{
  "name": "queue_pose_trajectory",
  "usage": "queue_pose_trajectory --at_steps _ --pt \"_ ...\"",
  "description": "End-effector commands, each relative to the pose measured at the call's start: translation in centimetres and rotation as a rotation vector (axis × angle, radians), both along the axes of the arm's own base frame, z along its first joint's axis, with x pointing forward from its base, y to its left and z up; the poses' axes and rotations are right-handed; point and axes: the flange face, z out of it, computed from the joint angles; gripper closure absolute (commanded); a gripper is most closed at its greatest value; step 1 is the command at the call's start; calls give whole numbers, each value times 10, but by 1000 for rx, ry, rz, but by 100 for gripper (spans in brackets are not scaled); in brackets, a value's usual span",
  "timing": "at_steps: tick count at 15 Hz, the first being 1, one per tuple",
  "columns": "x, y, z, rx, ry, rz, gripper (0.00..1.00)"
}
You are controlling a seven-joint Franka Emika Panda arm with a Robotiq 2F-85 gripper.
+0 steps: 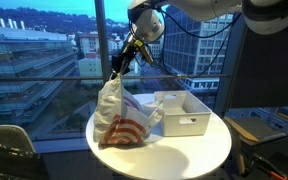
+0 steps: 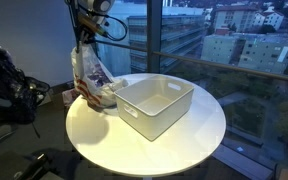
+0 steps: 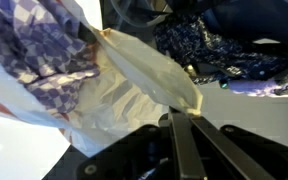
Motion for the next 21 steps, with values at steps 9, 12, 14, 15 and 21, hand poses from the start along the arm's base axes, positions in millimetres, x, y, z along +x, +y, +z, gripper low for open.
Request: queue_pose_trajectory --at_steps 9,12,14,15,21 --pt "-14 -32 -60 -298 79 -150 58" --pt "-27 -33 -57 -425 109 -206 35" --pt "-39 -29 -47 -479 112 -250 20" --pt "-45 -26 -40 -497 106 -271 13" --pt "-68 -41 -2 -561 38 -431 0"
